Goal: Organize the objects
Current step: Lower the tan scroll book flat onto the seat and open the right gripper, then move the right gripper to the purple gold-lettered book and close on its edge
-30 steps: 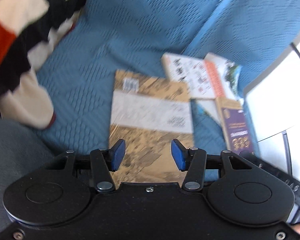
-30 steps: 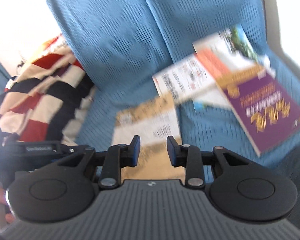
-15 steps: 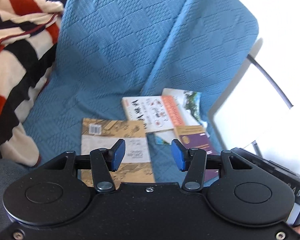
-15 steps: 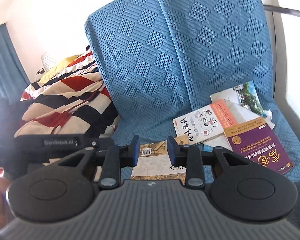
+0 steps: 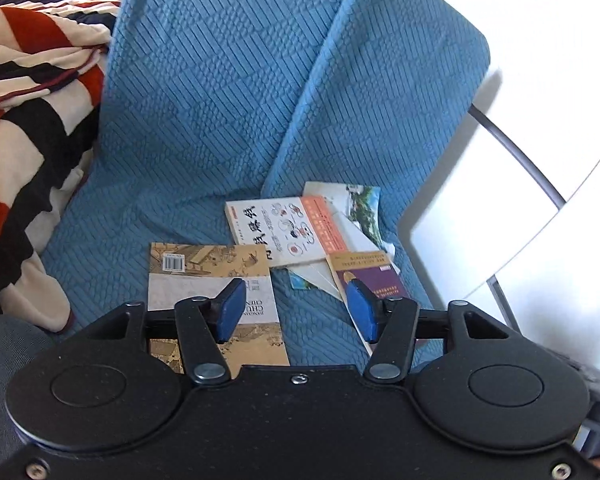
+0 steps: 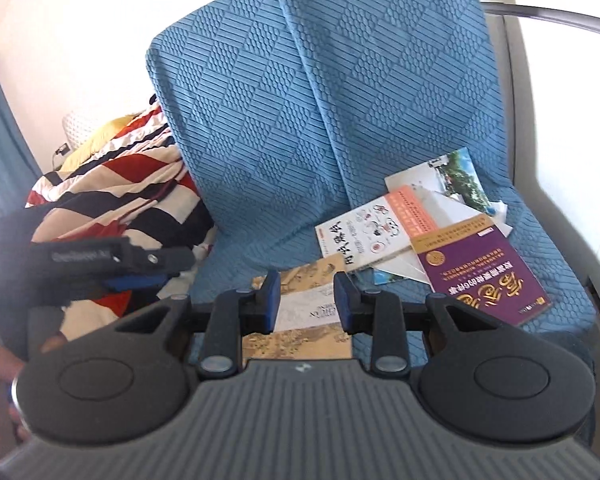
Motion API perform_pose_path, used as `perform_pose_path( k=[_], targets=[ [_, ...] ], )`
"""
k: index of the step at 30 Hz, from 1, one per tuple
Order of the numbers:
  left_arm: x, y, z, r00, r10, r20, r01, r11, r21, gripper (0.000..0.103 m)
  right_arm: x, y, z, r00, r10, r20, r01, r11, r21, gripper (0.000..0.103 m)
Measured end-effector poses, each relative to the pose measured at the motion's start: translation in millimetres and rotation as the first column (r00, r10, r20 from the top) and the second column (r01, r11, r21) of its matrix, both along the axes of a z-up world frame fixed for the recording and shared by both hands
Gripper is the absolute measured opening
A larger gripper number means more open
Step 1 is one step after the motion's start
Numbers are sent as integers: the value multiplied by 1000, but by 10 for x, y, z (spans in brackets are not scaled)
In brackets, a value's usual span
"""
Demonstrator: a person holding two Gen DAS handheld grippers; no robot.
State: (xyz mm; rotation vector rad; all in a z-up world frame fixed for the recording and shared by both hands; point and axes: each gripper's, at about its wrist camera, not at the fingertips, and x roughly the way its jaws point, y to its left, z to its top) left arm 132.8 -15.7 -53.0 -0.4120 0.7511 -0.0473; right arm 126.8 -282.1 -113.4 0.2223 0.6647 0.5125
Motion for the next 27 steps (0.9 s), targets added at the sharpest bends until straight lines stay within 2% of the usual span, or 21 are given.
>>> perform_pose_path(
  k=[4,12,27],
  targets=[
    [-38,-52,24,1000,14,3,-14,1000,17,56,-12,-62,-49,1000,8,7,-8,1000,-7,33],
    [-8,-290,-48,1000,0,-10,0,1000,-2,57,30,-194,-122,1000,23,-5,-23,1000,-15,33],
    [286,-772,-216,997,-70,-26,69,997,-32,59,133,-632,-209,998,-59,-35,58,997,-43,33]
  ],
)
